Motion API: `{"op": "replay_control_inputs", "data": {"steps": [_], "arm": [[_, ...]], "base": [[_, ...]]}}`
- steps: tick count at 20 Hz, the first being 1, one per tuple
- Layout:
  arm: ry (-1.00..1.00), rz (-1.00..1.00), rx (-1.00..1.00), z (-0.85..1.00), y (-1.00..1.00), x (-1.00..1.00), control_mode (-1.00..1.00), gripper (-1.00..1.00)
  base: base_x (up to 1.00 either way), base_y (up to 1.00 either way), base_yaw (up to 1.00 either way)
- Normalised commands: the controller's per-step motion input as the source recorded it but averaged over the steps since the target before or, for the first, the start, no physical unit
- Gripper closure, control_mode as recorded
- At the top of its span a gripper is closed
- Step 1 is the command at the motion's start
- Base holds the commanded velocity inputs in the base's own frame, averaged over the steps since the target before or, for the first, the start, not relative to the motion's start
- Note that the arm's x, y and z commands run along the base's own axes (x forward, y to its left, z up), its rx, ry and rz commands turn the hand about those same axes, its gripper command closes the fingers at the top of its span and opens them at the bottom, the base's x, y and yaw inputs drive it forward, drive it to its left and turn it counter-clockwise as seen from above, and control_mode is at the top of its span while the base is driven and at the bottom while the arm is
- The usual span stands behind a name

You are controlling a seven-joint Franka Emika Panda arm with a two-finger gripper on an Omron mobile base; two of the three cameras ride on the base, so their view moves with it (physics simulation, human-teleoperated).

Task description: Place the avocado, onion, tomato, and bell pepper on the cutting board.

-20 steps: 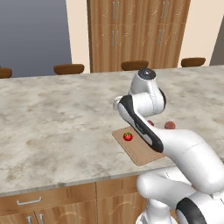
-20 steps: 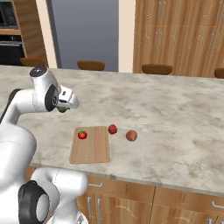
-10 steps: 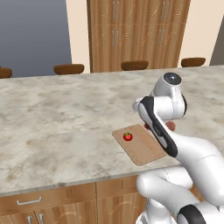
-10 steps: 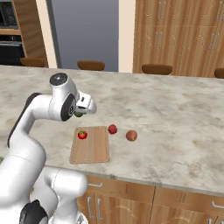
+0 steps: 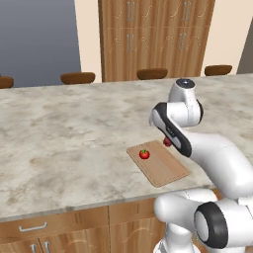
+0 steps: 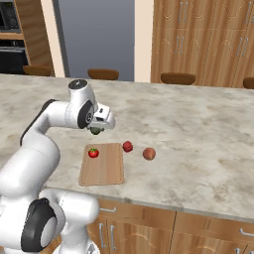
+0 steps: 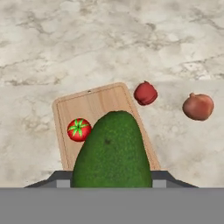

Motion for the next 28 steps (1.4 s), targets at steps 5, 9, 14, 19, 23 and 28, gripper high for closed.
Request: {"op": "replay_control_inputs", "data": {"steps": [5, 9, 14, 19, 23, 28], "arm": [[0.17, 0.0, -0.06, -0.54, -0.18, 0.0, -1.0, 1.0], [0.09, 0.01, -0.01, -0.51, -0.08, 0.07, -1.0, 1.0], [0.03, 0.09, 0.01, -0.46, -0.02, 0.05, -1.0, 1.0], [0.0, 0.11, 0.05, -0.24, -0.07, 0.04, -1.0, 1.0], [0.0, 0.06, 0.01, -0.37, 0.0, 0.28, -1.0, 1.0], [0.0, 0.05, 0.01, -0.21, 0.0, 0.28, -1.0, 1.0]], "base": [[0.0, 0.0, 0.0], [0.0, 0.0, 0.0], [0.0, 0.0, 0.0], [0.0, 0.0, 0.0], [0.0, 0.0, 0.0], [0.0, 0.0, 0.0]]}}
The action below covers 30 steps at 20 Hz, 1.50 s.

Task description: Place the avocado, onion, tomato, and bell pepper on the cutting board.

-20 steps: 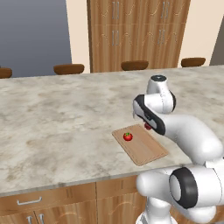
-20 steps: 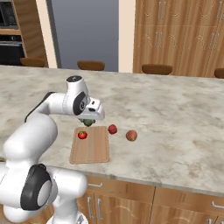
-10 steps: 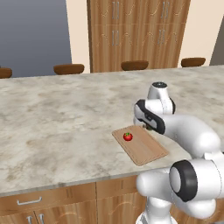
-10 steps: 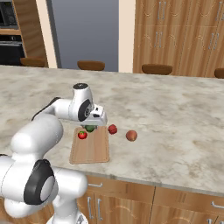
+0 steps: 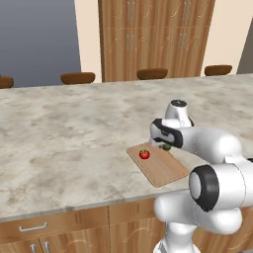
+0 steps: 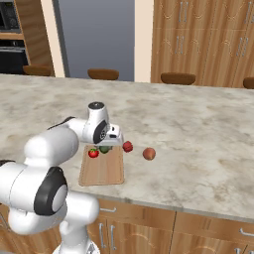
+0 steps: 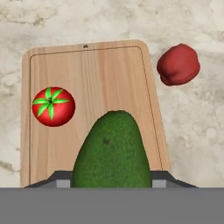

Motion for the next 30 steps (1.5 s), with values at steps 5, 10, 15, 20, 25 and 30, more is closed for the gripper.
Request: {"op": "replay_control_inputs", "data": {"steps": [5, 10, 15, 20, 25, 30], "arm": [[0.0, 0.04, 0.02, -0.21, 0.0, 0.3, -1.0, 1.0], [0.0, 0.01, 0.02, -0.27, 0.0, 0.33, -1.0, 1.0], [0.02, 0.0, 0.0, -0.29, 0.0, 0.25, -1.0, 1.0], [0.04, 0.0, 0.01, -0.33, -0.01, 0.21, -1.0, 1.0], [0.05, 0.0, 0.01, -0.34, -0.08, 0.23, -1.0, 1.0], [0.04, 0.0, 0.0, -0.32, -0.01, 0.23, -1.0, 1.0]], "base": [[0.0, 0.0, 0.0], [0.0, 0.0, 0.0], [0.0, 0.0, 0.0], [0.0, 0.0, 0.0], [0.0, 0.0, 0.0], [0.0, 0.0, 0.0]]}}
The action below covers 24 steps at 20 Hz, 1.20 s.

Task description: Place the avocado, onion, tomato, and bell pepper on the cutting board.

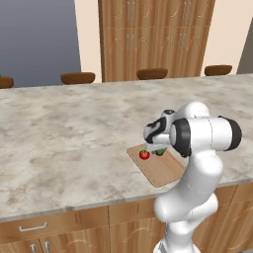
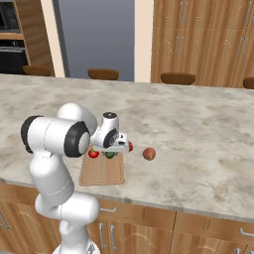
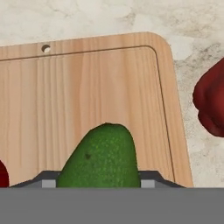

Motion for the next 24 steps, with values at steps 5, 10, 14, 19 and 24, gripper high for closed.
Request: {"op": "replay_control_inputs", "data": {"steps": [5, 10, 14, 19, 24], "arm": [[0.03, 0.0, 0.0, -0.34, 0.0, 0.07, -1.0, -1.0], [0.02, 0.0, 0.0, -0.22, -0.11, 0.0, -1.0, -1.0], [0.0, 0.01, 0.0, -0.06, -0.21, 0.0, -1.0, -1.0], [0.0, 0.0, 0.0, 0.0, -0.03, -0.05, -1.0, -1.0], [0.0, 0.0, 0.02, 0.15, 0.0, -0.07, -1.0, -1.0]], "base": [[0.0, 0.0, 0.0], [0.0, 0.0, 0.0], [0.0, 0.0, 0.0], [0.0, 0.0, 0.0], [0.0, 0.0, 0.0]]}}
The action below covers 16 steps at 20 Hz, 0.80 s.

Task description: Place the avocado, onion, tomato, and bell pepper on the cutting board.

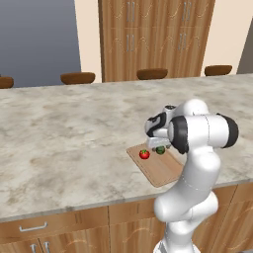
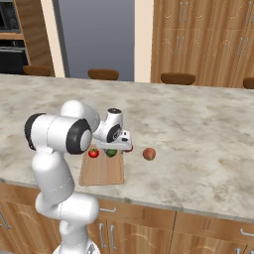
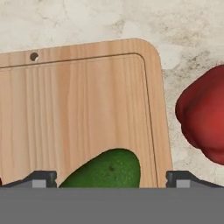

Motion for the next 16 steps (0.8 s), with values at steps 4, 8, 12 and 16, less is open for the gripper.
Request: {"op": "replay_control_inputs", "data": {"steps": [4, 8, 12, 16], "arm": [[0.0, -0.02, 0.02, 0.4, 0.01, -0.02, -1.0, -1.0], [0.0, -0.04, 0.04, 0.63, 0.01, -0.14, -1.0, -1.0], [0.12, -0.15, 0.01, 0.54, -0.02, -0.16, -1.0, -1.0], [0.04, -0.11, 0.0, 0.51, -0.15, -0.3, -1.0, -1.0]], "base": [[0.0, 0.0, 0.0], [0.0, 0.0, 0.0], [0.0, 0.0, 0.0], [0.0, 0.0, 0.0]]}}
